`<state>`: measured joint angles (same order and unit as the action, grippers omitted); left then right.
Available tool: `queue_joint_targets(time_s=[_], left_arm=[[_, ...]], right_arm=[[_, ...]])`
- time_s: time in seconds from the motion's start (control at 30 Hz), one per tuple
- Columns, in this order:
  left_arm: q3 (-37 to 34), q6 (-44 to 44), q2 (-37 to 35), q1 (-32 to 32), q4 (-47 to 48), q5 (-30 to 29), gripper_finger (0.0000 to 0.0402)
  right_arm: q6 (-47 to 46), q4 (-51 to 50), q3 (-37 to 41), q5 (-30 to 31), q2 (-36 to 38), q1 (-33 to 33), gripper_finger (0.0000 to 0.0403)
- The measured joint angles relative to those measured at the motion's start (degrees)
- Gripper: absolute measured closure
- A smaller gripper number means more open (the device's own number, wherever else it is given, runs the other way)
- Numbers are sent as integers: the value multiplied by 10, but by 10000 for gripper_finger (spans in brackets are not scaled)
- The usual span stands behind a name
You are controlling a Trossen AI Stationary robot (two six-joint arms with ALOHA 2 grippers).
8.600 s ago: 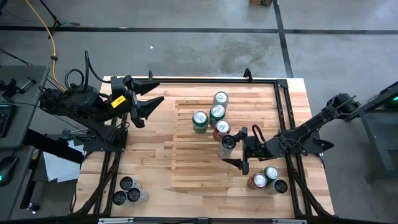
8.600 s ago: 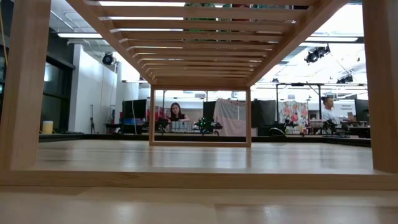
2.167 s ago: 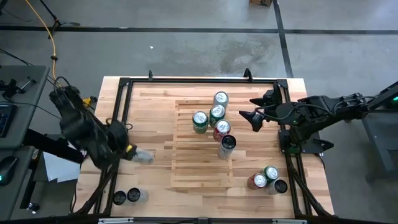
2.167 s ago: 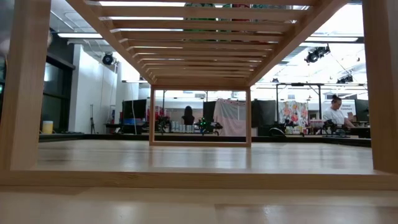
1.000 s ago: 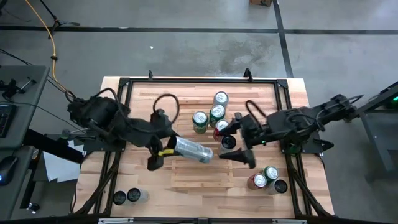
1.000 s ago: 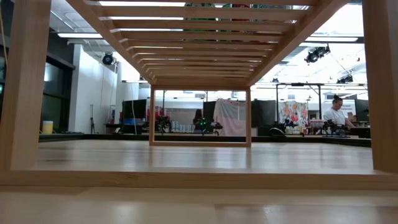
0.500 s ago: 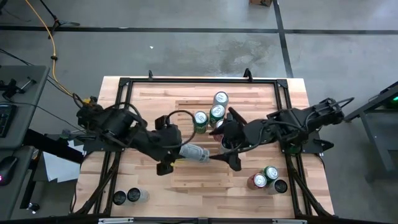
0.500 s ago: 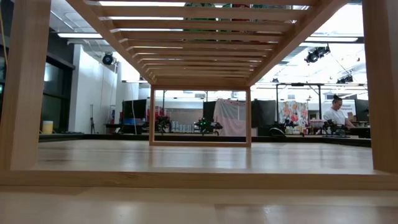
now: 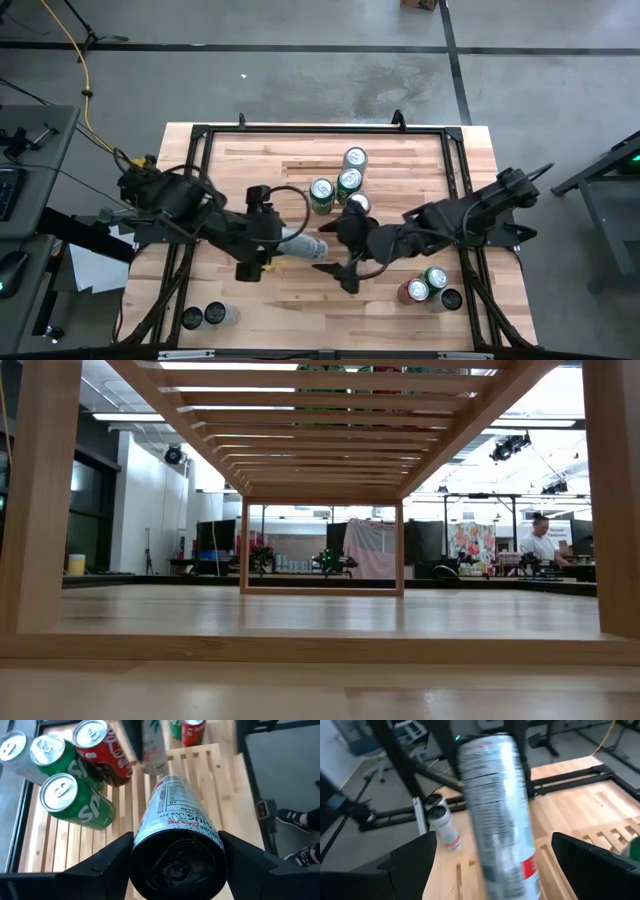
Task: Place canned beverage on shelf
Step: Put the top white pink soda can on the shelf aligned with the other white pink soda can
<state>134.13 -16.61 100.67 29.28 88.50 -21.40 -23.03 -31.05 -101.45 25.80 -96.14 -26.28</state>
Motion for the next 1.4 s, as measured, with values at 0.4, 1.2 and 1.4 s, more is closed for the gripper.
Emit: queue_joint_targets(time_s=[0.4,1.2,1.4], left_arm=[[0,15,-10,23,-5,-9,163],[0,3,-8,23,-49,-17,163],[0,0,-8,23,-50,-15,153]], right_arm=[[10,81,0,37,-45,0,22],[11,91,0,23,-52,-1,121],[11,91,0,14,-52,-1,171]])
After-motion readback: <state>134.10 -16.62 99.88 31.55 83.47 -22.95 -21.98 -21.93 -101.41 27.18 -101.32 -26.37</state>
